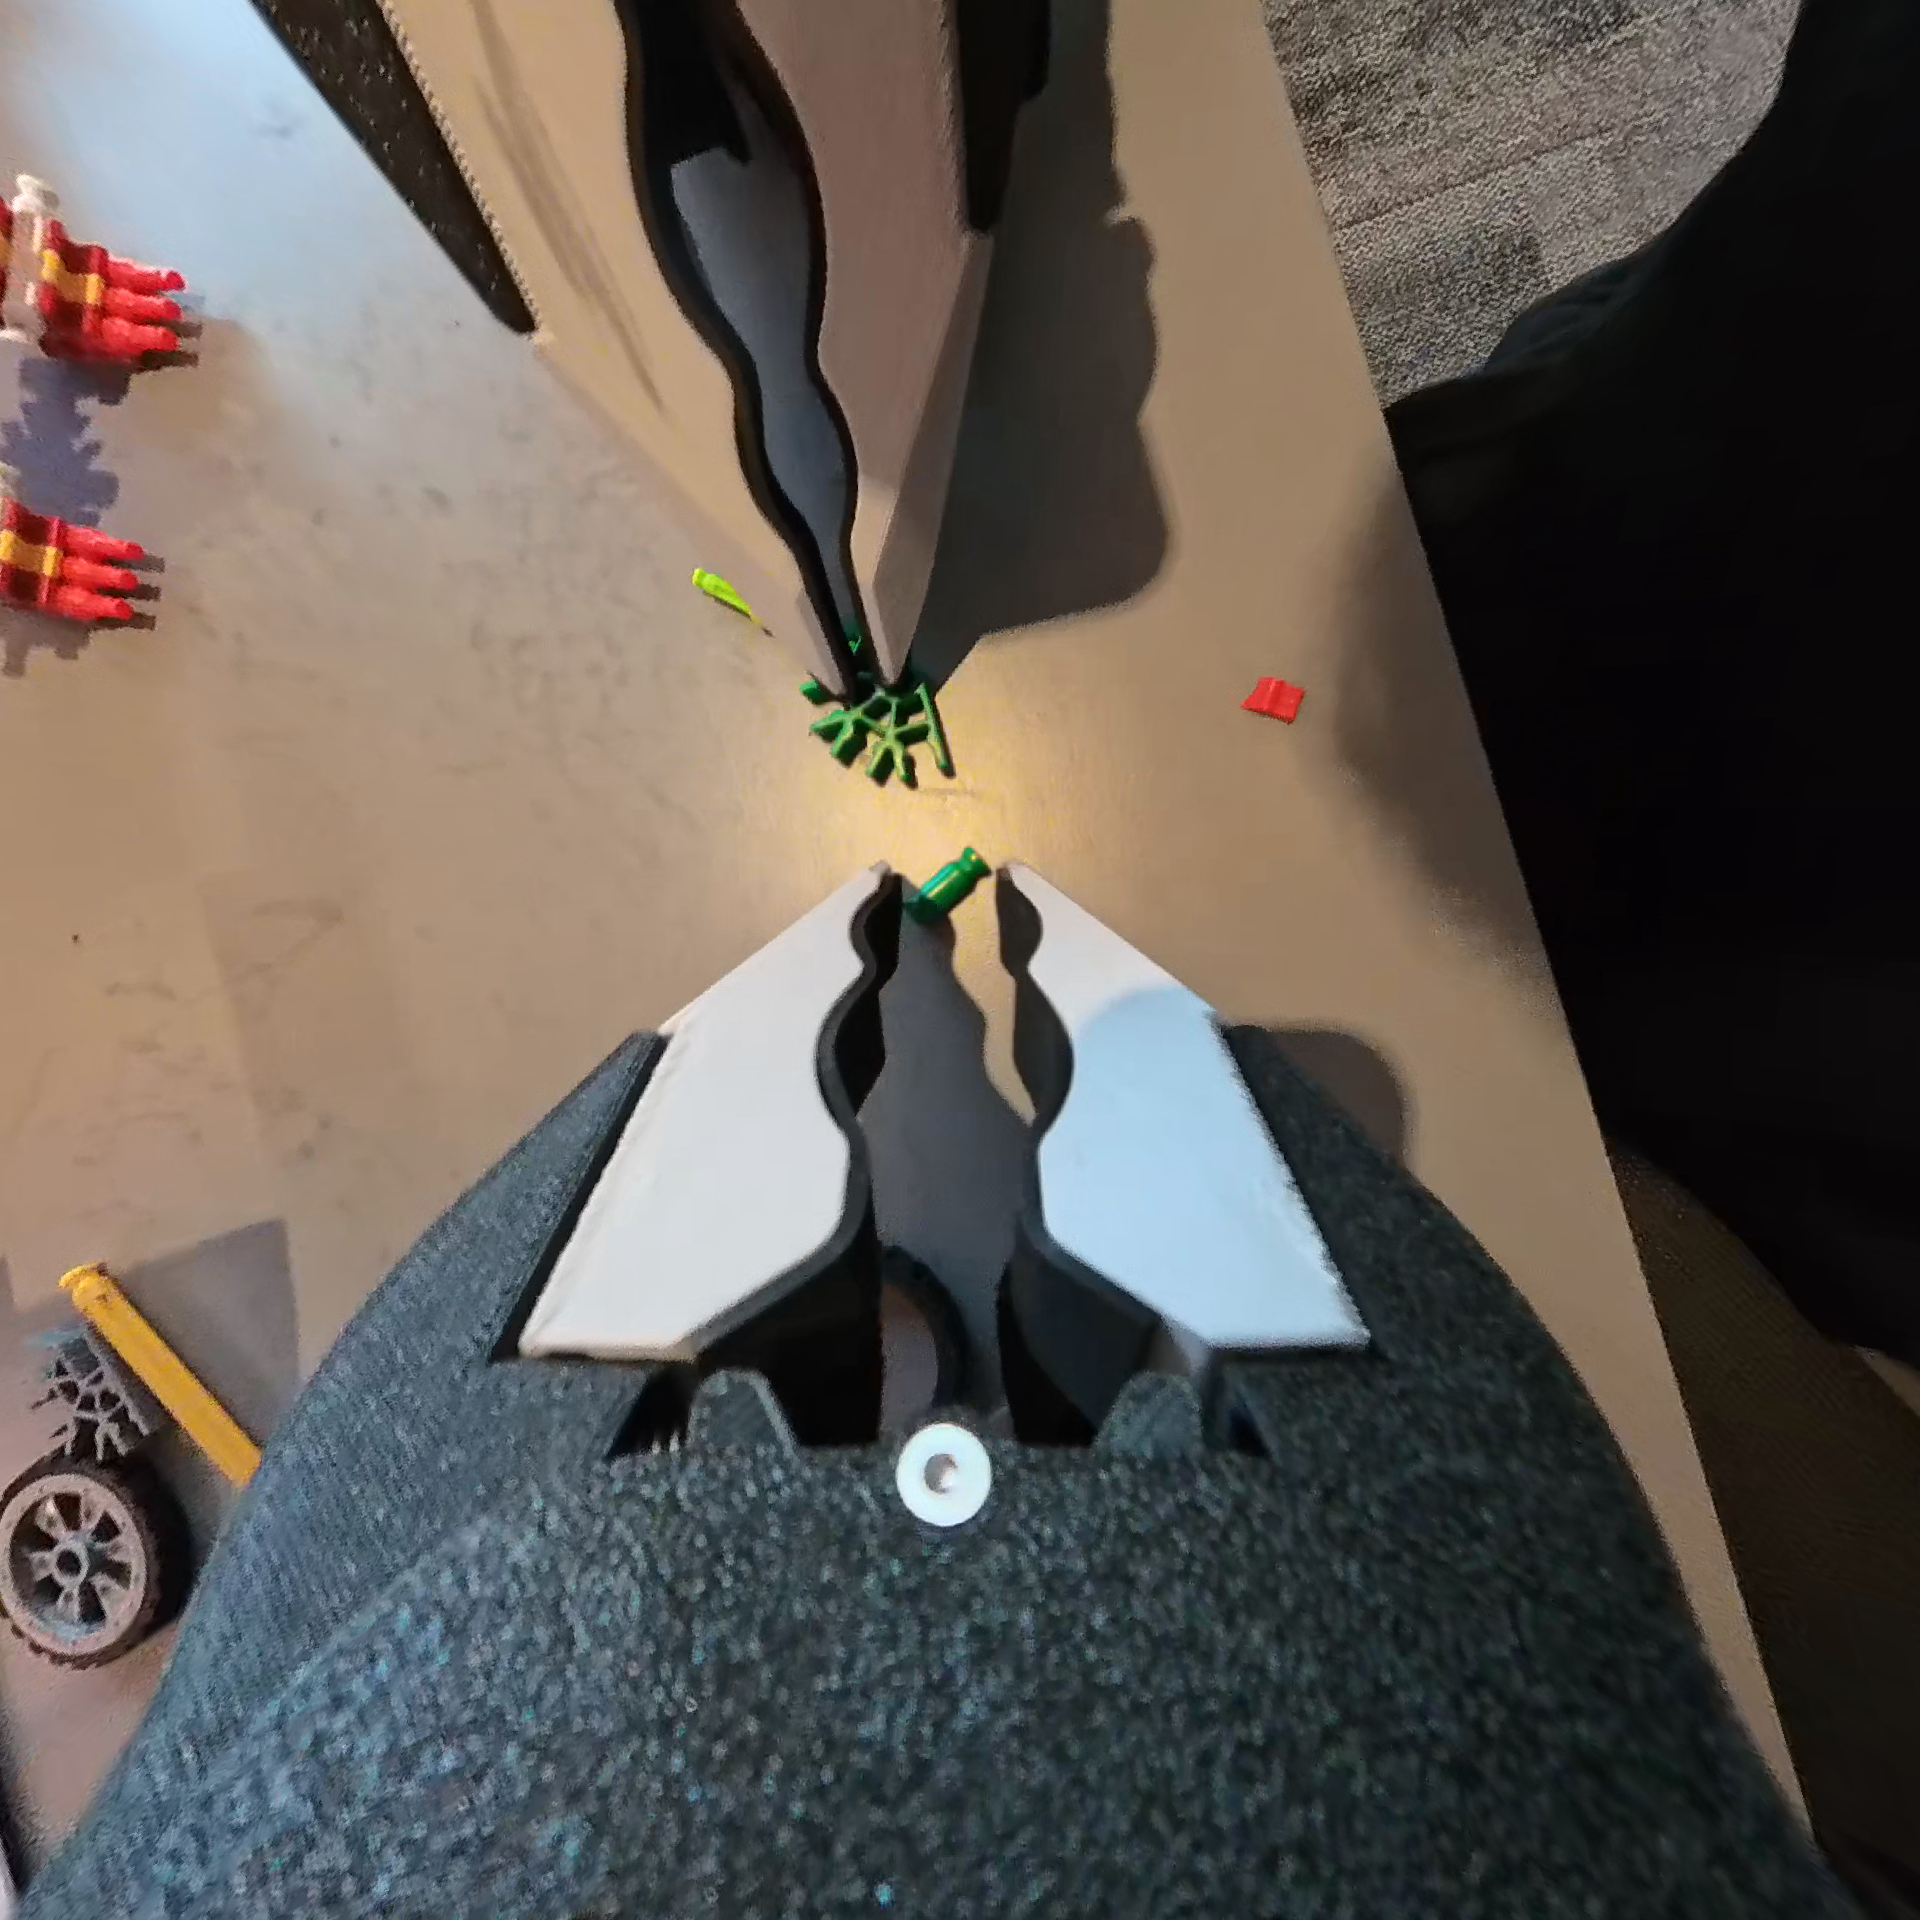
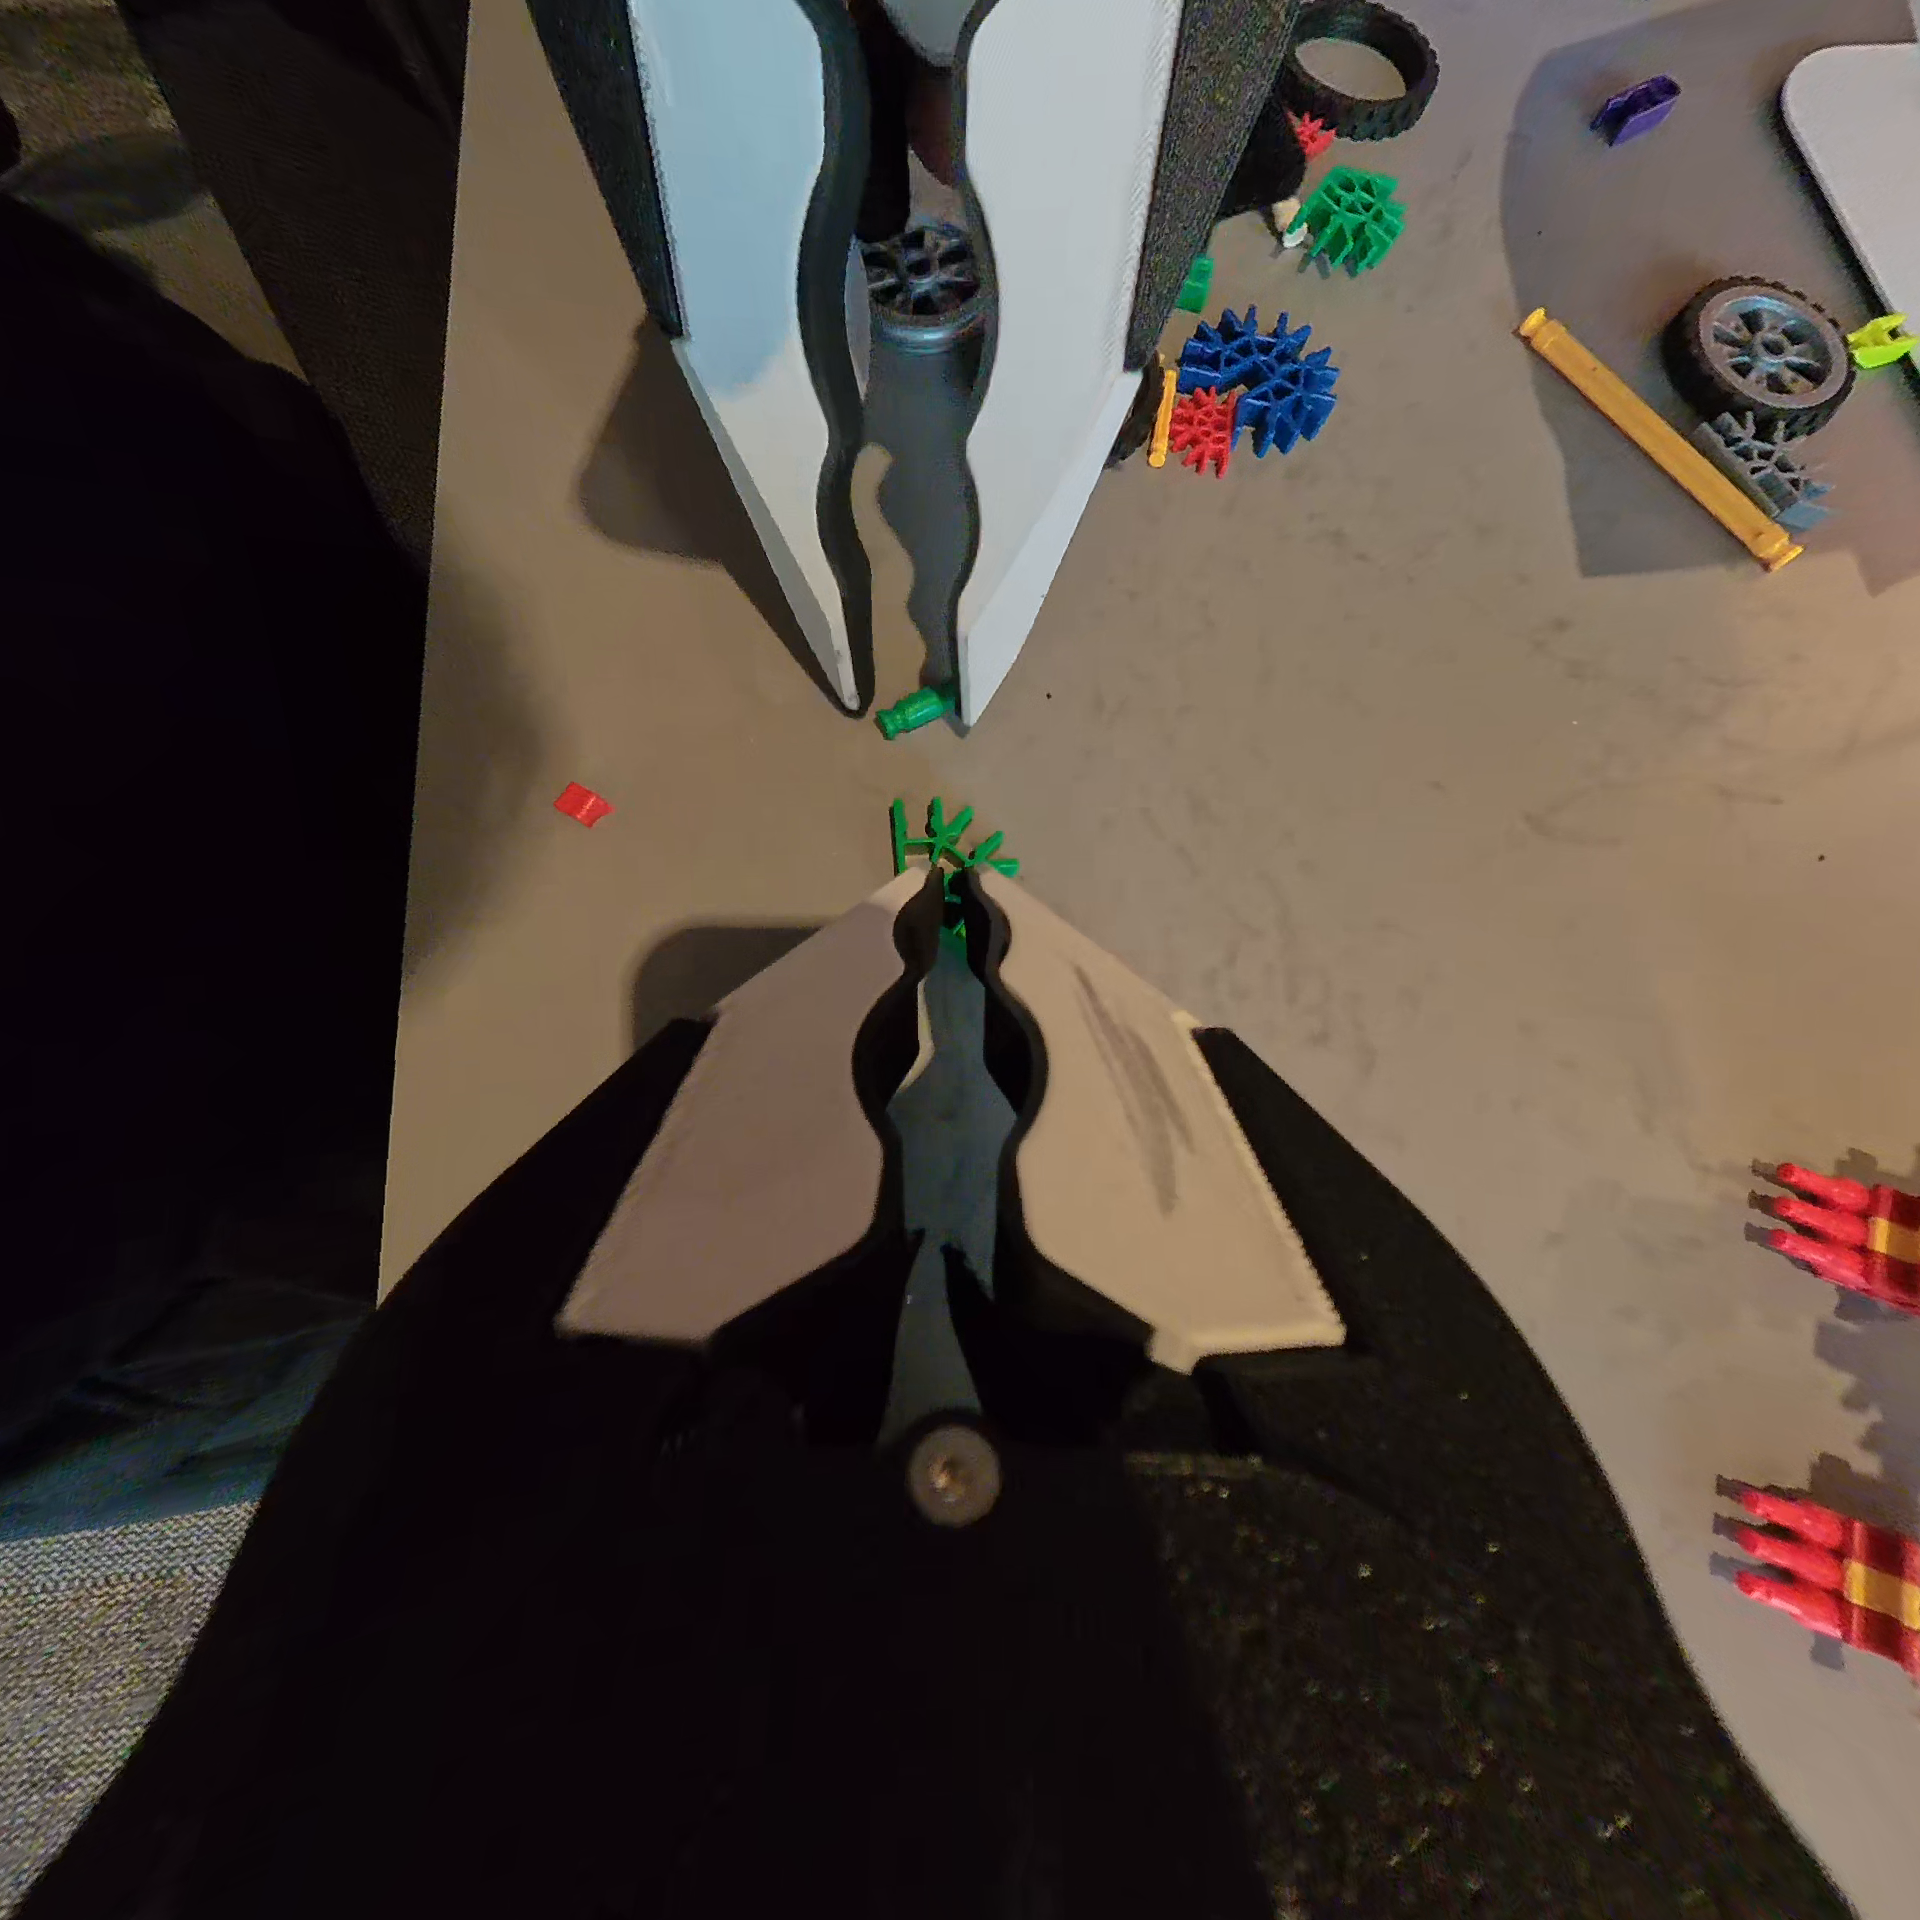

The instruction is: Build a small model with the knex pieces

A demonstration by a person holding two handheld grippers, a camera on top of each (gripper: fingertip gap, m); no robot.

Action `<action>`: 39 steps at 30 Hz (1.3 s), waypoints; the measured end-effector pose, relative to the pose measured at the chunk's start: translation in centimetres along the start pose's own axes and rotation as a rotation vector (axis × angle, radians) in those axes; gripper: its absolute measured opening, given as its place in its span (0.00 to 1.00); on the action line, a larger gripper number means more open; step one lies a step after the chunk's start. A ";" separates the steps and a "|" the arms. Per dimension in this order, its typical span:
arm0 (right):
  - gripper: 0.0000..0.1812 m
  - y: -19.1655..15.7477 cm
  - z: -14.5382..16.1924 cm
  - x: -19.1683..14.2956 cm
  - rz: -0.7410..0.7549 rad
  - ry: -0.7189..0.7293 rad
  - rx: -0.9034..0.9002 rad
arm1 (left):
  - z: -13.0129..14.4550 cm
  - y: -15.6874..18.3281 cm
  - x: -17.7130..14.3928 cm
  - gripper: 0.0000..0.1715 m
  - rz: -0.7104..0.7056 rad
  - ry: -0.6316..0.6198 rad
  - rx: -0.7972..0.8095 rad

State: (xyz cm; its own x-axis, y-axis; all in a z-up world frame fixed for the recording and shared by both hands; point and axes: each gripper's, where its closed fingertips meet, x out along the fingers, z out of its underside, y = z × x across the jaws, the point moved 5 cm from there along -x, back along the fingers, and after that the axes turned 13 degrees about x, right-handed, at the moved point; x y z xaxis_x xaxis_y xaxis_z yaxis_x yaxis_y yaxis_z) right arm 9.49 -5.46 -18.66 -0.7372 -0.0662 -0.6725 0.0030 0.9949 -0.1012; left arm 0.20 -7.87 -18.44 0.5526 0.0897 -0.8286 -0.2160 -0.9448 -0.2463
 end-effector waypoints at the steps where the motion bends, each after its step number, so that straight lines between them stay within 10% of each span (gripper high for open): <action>1: 0.02 0.0 0.0 0.0 -0.001 0.001 -0.001 | 0.1 0.0 0.0 0.10 0.005 0.001 -0.002; 39: 0.02 -1.4 0.1 -0.2 0.020 0.019 -0.089 | -1.3 -0.2 0.6 0.03 -0.158 -0.042 -0.246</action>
State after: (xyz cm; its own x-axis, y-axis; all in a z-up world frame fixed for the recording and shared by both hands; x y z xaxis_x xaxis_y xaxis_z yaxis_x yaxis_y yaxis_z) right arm 9.70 -6.83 -18.45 -0.7501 -0.0453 -0.6597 -0.0415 0.9989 -0.0214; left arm 1.61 -8.09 -18.24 0.5288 0.2497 -0.8111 0.0746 -0.9657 -0.2487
